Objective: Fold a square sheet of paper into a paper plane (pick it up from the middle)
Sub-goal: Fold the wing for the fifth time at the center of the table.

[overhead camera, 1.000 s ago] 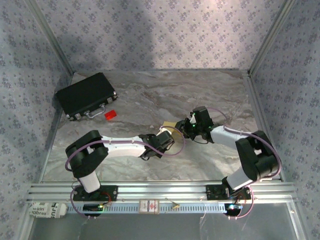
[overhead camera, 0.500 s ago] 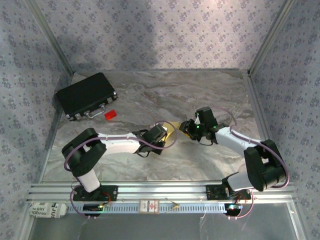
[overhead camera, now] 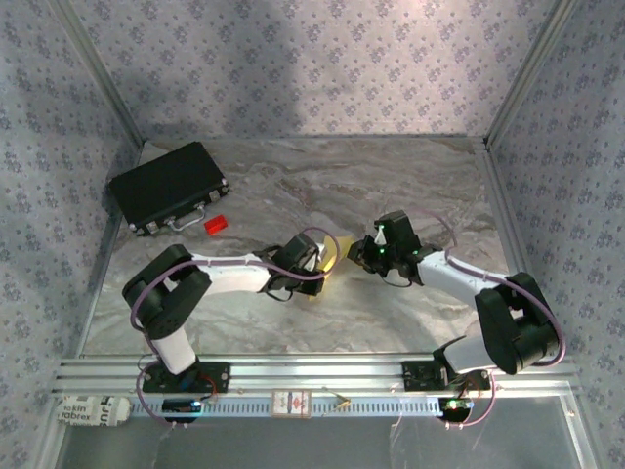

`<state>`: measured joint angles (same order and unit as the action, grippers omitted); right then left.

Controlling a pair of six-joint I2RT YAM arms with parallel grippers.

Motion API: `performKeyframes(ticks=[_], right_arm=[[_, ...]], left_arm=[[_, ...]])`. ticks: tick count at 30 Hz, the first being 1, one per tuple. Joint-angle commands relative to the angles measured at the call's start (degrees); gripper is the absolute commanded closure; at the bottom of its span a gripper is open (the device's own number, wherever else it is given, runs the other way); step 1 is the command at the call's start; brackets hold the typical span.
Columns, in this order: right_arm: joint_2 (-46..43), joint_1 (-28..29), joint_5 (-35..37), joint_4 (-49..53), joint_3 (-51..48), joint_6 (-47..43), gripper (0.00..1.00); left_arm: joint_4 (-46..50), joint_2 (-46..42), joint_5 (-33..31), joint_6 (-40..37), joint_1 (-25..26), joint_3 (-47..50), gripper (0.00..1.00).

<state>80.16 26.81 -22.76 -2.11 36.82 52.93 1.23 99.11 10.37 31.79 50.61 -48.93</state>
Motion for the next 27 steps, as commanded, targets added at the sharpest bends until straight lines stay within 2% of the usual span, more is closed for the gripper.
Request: performKeyframes(ticks=[1,4,9,12,16,27], right_arm=[[0.4,1.8,2.2,-6.7,-2.6,-2.4,0.8],[1.4,1.9,0.8,-8.3,-3.4,-1.7,0.84],[6.1,2.2,-6.8,-14.4,-3.0,-0.3,0.9],[7.5,3.0,-7.0,-19.8,-4.1,1.7,0.91],[8.8,3.6,-7.5,-22.0,-3.4,1.8,0.91],[14.3,3.5,-6.7,-21.3,-0.3,1.8,0.92]], left_arm=[[-1.5,2.7,6.5,2.2,-1.0,0.8,0.96],[-2.3,3.6,8.6,3.4,-1.7,0.9,0.96],[-4.0,5.0,11.9,5.0,-3.0,1.2,0.96],[-5.1,6.0,14.1,6.1,-3.7,1.2,0.97],[-5.7,6.9,15.6,6.8,-4.2,1.2,0.97],[-6.9,8.2,18.3,7.8,-4.7,1.0,0.96]])
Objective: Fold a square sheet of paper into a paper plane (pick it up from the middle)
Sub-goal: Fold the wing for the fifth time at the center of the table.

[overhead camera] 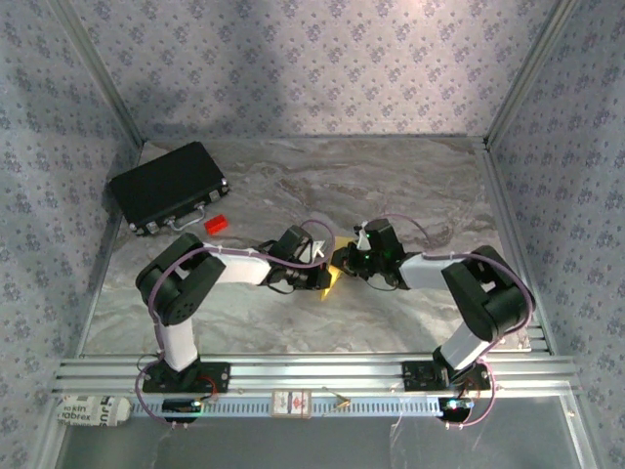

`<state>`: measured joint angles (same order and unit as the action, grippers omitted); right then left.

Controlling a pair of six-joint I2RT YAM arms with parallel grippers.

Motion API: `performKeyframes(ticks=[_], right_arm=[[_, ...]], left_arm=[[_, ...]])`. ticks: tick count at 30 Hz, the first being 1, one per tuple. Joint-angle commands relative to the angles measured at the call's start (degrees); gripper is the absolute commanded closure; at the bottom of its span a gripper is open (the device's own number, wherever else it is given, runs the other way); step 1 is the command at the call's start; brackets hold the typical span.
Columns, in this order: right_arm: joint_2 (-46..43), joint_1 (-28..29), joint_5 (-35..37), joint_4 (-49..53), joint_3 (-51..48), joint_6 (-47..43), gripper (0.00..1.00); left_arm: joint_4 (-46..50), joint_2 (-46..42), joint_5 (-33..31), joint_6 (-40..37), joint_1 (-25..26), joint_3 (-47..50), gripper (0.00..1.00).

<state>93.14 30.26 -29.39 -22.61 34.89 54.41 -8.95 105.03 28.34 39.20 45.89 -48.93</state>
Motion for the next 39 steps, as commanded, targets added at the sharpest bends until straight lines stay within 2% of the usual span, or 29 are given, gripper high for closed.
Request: performKeyframes(ticks=[1,14,24,39], right_arm=[[1.7,-0.1,0.4,-0.6,1.6,0.3,0.92],[3.9,-1.1,3.1,2.0,1.4,-0.5,0.93],[4.3,-1.8,2.3,1.3,1.5,-0.6,0.92],[-2.5,-6.8,-1.1,4.9,0.0,-4.7,0.9]], left_arm=[[3.2,2.3,0.5,0.3,-0.1,1.0,0.96],[-1.0,0.0,2.0,0.8,-0.1,2.6,0.86],[-3.0,0.2,1.9,2.0,-0.3,4.3,1.0],[-8.0,2.0,2.1,8.7,-1.3,8.8,1.0]])
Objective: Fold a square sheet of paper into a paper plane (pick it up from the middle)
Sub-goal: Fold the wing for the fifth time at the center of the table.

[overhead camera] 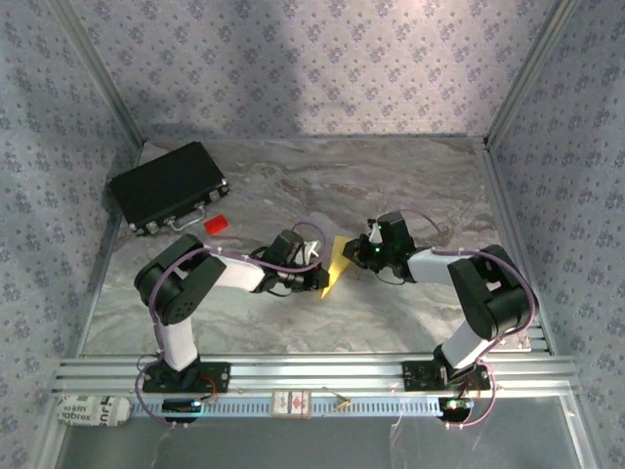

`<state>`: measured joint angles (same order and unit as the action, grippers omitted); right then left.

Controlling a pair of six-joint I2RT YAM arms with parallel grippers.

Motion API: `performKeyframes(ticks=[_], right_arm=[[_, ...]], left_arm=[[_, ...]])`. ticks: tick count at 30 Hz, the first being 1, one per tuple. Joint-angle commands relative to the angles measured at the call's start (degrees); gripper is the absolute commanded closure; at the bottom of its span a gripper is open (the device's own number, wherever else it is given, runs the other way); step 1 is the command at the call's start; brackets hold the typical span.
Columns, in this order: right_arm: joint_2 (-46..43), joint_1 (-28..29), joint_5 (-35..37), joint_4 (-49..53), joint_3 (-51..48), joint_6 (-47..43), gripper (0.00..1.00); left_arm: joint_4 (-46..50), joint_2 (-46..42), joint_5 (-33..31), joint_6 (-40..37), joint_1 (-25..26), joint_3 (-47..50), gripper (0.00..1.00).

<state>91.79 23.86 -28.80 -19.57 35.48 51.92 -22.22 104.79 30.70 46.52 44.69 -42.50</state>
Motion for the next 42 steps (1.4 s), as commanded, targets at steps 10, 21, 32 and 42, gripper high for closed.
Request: performKeyframes(ticks=[10,21,32,42], right_arm=[[2.6,1.8,-5.0,2.7,3.7,-4.8,0.9],[7.2,-0.1,-5.0,1.4,4.5,-5.1,0.91],[9.3,-1.4,-5.3,2.8,5.2,-6.0,0.91],[11.3,-1.4,-2.9,10.9,7.5,-8.5,0.91]], left_arm=[[6.1,2.5,0.2,1.2,-0.6,1.8,1.0],[7.1,2.4,0.3,1.0,-0.8,1.7,1.0],[7.7,2.9,0.5,0.3,-0.8,1.8,1.0],[8.4,2.4,1.4,-0.3,-0.9,0.8,1.0]])
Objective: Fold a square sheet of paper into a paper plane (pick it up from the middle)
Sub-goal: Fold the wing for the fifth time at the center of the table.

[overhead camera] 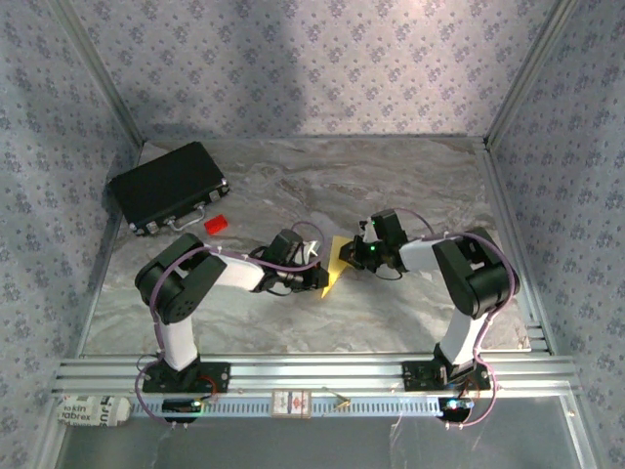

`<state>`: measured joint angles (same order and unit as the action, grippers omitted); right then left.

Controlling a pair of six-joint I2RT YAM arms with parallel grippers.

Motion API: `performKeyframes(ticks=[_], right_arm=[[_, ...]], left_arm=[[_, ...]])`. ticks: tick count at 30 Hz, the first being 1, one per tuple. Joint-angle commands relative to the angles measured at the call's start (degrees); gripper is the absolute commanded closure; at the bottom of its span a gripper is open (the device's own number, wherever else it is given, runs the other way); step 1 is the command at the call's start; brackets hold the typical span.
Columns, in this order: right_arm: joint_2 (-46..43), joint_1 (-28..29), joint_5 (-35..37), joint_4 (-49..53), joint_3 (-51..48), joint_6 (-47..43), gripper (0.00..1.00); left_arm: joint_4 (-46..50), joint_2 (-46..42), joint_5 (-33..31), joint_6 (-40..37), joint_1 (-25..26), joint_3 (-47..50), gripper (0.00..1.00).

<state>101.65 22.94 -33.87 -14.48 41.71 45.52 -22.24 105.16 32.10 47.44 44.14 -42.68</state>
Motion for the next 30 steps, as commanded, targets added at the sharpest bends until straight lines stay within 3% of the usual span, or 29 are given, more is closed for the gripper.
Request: performKeyframes(ticks=[1,6,15,30], right_arm=[[1.7,-0.5,2.7,7.5,1.7,-2.7,0.91],[2.4,-0.2,3.7,11.6,2.9,-4.3,0.92],[3.0,0.6,4.8,15.1,4.0,-5.8,0.92],[3.2,0.9,5.1,15.3,3.8,-5.8,0.92]], left_arm=[[8.6,1.9,0.1,-1.3,-0.3,0.7,1.0],[9.7,0.2,0.5,-1.5,-0.3,-0.8,0.97],[11.4,-4.6,-1.0,0.0,-0.9,-3.7,0.74],[2.0,-1.8,4.9,6.2,-2.9,-2.8,0.73]])
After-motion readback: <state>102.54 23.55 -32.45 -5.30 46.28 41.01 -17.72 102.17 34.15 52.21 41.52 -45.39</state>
